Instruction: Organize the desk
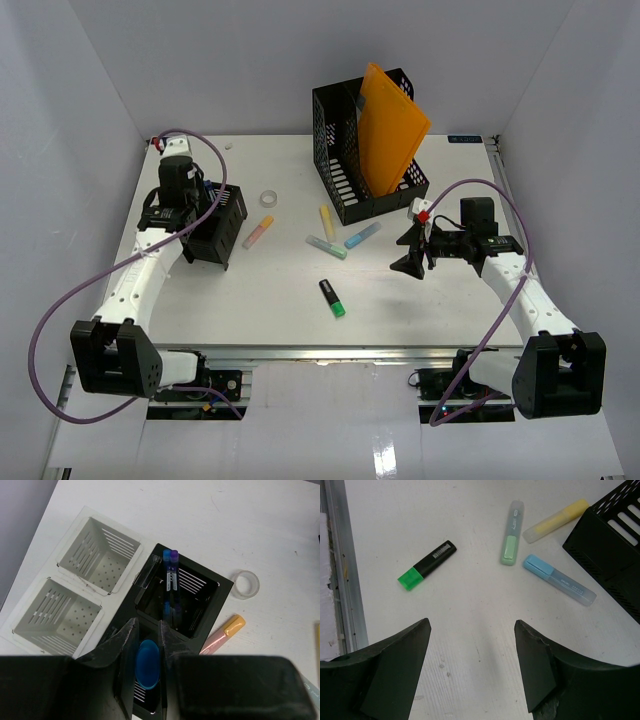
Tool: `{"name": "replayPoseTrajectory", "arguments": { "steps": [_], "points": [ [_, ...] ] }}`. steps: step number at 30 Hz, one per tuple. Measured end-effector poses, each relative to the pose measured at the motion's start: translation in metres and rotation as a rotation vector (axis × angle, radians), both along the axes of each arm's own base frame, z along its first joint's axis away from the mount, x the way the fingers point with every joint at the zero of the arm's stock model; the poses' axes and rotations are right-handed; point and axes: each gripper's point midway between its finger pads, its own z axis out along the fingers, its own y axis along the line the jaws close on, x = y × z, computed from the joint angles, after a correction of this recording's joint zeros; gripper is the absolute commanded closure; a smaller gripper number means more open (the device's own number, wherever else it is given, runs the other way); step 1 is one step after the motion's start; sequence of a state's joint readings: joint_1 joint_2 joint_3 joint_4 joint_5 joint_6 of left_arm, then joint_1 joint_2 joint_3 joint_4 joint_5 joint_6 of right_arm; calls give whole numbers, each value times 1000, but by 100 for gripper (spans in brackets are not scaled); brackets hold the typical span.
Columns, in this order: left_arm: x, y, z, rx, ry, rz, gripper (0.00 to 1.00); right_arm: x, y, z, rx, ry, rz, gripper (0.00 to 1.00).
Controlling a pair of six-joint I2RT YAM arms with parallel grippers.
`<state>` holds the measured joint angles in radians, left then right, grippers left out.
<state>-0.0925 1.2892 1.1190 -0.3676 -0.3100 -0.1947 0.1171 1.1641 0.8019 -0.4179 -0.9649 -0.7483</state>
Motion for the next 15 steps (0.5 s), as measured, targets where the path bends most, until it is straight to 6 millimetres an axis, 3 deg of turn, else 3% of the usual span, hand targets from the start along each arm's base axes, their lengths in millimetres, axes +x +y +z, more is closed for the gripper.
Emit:
{"name": "replayPoseTrajectory", "arguments": {
  "steps": [12, 15],
  "points": [
    [-18, 5, -11, -1, 40, 23, 100, 1, -1, 0, 3, 0, -3, 25],
    [-22, 2, -4, -22, 20, 15, 89, 0, -1, 0, 3, 1, -3, 25]
  ]
}}
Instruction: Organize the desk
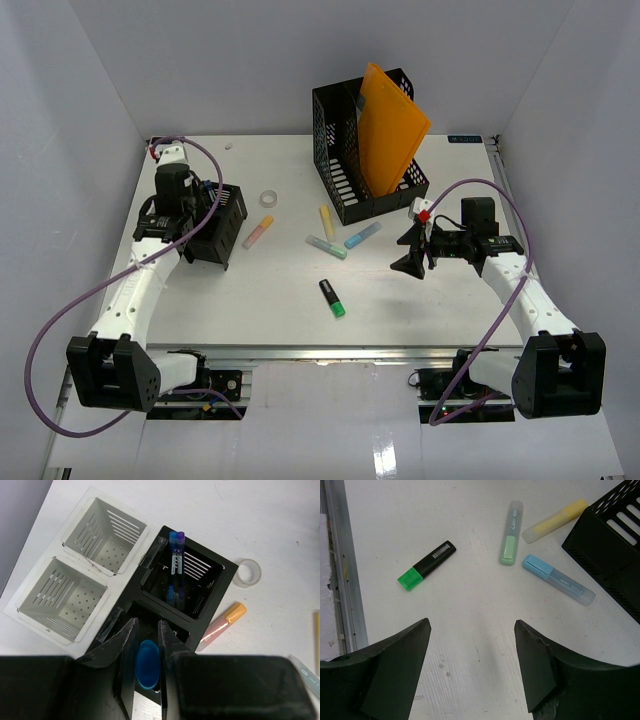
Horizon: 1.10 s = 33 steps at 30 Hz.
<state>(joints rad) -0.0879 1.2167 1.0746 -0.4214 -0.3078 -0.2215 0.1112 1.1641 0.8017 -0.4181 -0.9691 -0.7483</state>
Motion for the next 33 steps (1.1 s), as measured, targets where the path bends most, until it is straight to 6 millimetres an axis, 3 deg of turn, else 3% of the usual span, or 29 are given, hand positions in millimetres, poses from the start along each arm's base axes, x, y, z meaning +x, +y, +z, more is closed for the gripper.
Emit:
{"name": "replayPoseTrajectory", "arguments": {
  "steps": [1, 3, 8, 17, 20, 24, 28, 30, 33],
  "points": [
    [-1, -1, 2, -7, -6, -2, 84, 0, 0, 0, 0, 0, 0, 25],
    [-2, -3, 1, -22, -7, -6, 63, 0, 0, 0, 0, 0, -1, 25],
    [-7, -7, -19, -48, 40, -12, 40, 1, -2, 0, 0, 0, -9, 25],
    [-10, -18, -25, -95, 58, -52, 21, 2, -3, 0, 2, 0, -11, 26],
    [-14, -37, -18, -164, 41, -138, 17, 2, -3, 0, 3, 6, -13, 27],
    [-30, -73, 13, -295, -39, -308, 11, -1, -1, -7, 4, 58, -22, 27],
    [-60, -104, 22, -414, -73, -467, 8, -15, 28, -27, -105, 98, 24, 27],
    [-76, -116, 15, -469, -65, -523, 2, -31, 51, -41, -186, 118, 74, 27],
    [-103, -128, 3, -554, -57, -572, 2, -52, 78, -61, -317, 177, 109, 25]
  ]
}}
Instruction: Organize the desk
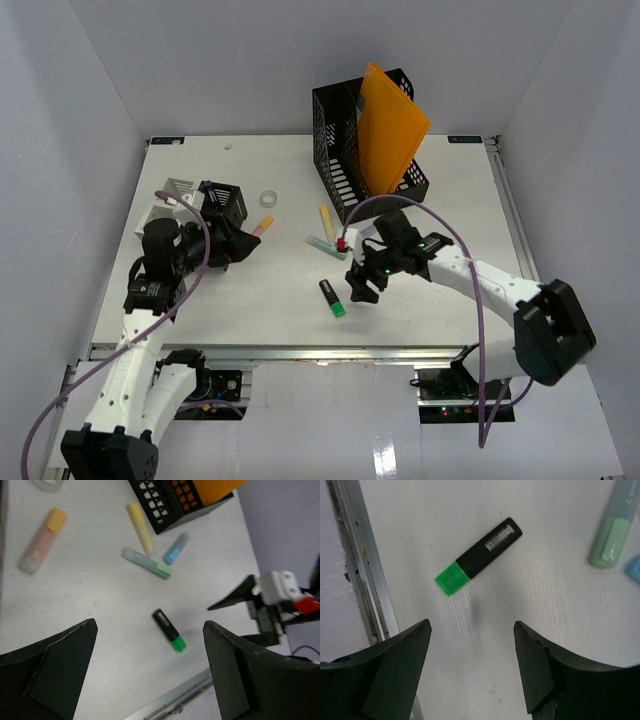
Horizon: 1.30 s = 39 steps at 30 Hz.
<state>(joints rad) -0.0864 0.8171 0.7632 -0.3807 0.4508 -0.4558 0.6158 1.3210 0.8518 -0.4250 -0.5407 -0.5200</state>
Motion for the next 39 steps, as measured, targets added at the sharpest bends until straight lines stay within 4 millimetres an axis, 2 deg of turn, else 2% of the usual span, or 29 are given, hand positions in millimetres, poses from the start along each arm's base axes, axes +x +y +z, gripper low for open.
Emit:
{"name": "replayPoseTrajectory", "arguments": {
  "steps": [4, 7, 11, 15, 18, 20, 25, 26, 28, 32, 36, 39],
  "points": [
    [-35, -11, -3, -110, -10, -38, 2, -7, 31, -21, -124, 53, -47, 23],
    [-49, -14, 6, -171, -43, -35, 2, -10, 41, -36, -206, 57, -122, 22],
    [-55, -13, 8, -229, -46, -4, 2, -8, 54, -51, -265, 71, -181, 22],
    [-55, -9, -3, -297, 2, 71, 2, 1, 61, -65, -313, 83, -238, 22],
    [-54, -5, -9, -334, 32, 122, 2, 7, 65, -75, -352, 62, -265, 26],
    [-53, -3, -14, -355, 55, 148, 2, 9, 67, -81, -378, 38, -274, 32],
    [-51, -3, -19, -402, 97, 182, 3, 12, 68, -83, -398, -2, -292, 57],
    [-50, -3, -19, -413, 102, 184, 4, 13, 68, -83, -397, -6, -294, 60],
    [-50, -5, -24, -440, 120, 185, 10, 14, 68, -83, -394, -16, -291, 73],
    [-50, -11, -43, -495, 179, 176, 19, 15, 66, -82, -381, -33, -283, 89],
    [-51, -18, -60, -545, 251, 164, 23, 16, 54, -81, -363, -14, -275, 92],
    [-49, -24, -65, -567, 284, 146, 25, 24, 41, -74, -331, 33, -282, 92]
  ]
}}
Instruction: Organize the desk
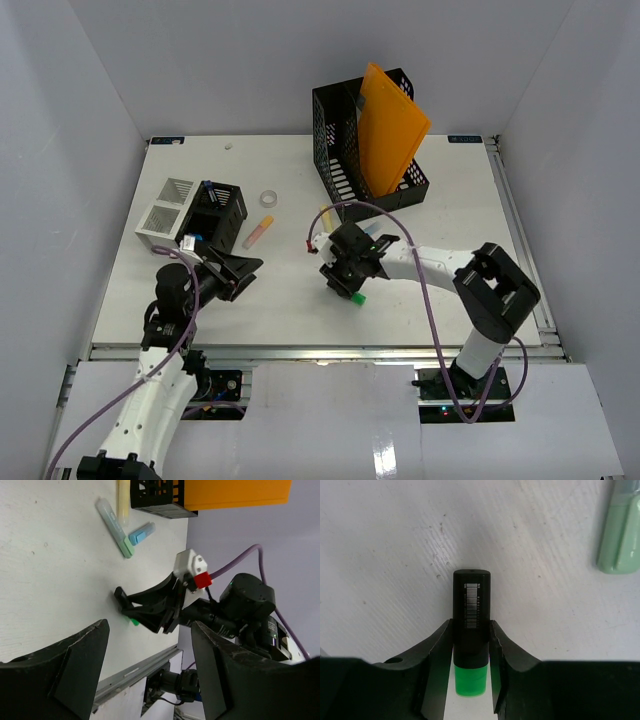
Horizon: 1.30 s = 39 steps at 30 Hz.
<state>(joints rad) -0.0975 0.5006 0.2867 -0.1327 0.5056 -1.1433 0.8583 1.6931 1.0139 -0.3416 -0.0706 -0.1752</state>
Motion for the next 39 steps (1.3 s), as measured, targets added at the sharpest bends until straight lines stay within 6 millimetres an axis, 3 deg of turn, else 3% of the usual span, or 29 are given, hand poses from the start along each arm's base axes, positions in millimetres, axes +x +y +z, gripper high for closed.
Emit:
{"name": "replayPoseTrajectory", "arguments": {
  "steps": [3, 8, 16, 23, 29, 35, 39],
  "points": [
    [3, -13, -1, -19, 7, -47, 27, 11, -10, 18, 80, 27, 9, 92],
    [2, -63, -12, 11, 59, -194, 31, 18, -23, 61, 253, 63, 92, 92],
    [31, -120, -11, 43, 57, -241, 34, 7, -23, 107, 410, 30, 195, 92],
    [53, -162, -4, 38, 23, -262, 38, 7, -25, 116, 451, 30, 201, 92],
    [46, -187, -13, 45, 37, -309, 49, 9, -27, 117, 458, 32, 195, 92],
    [43, -202, -9, 38, 27, -331, 71, 11, -30, 117, 461, 32, 184, 91],
    [43, -205, -4, 29, 14, -335, 80, 13, -30, 118, 464, 30, 181, 90]
  ]
}}
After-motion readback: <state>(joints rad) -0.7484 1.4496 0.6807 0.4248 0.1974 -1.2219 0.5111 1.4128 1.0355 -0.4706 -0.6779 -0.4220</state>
